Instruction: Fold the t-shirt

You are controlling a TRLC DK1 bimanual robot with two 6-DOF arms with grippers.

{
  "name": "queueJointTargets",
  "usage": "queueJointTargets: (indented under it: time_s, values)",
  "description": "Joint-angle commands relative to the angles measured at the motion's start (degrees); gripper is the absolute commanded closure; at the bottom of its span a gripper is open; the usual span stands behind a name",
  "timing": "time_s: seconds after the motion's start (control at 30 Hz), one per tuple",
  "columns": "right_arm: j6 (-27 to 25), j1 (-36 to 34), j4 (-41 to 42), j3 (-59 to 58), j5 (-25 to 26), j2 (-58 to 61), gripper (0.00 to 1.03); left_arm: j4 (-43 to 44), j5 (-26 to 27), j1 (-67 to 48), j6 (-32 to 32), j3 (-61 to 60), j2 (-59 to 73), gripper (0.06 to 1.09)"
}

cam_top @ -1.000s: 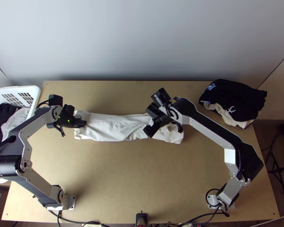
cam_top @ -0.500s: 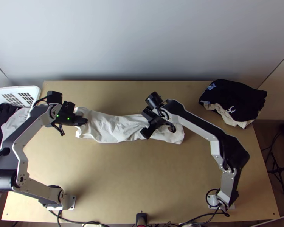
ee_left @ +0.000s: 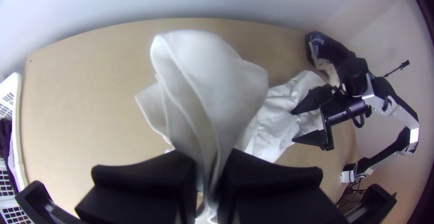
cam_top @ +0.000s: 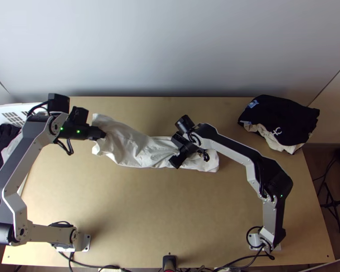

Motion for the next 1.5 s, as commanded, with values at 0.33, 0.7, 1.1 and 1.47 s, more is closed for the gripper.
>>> queueJointTargets:
  time_s: [0.33, 0.7, 1.1, 1.47]
  values:
    - [2.9, -6.7, -12.1, 3.9, -7.5, -22.5, 0.04, -2.0, 7.7, -10.1, -4.6, 12.1, 7.1, 1.05]
    - [3.5, -17.8, -16.5, 1.3, -7.7, -31.8, 0.04, 8.8, 10.4, -21.1, -11.5, 18.8, 16.1, 1.05]
    - [3.3, -23.3, -16.5, -10.5, -7.5, -37.8, 0.04, 22.9, 10.3, -33.4, -17.6, 22.6, 23.1, 1.05]
    - [3.5, -24.9, -16.5, -12.7, -7.3, -39.7, 0.04, 30.4, 10.1, -40.5, -20.1, 23.5, 32.4, 1.05]
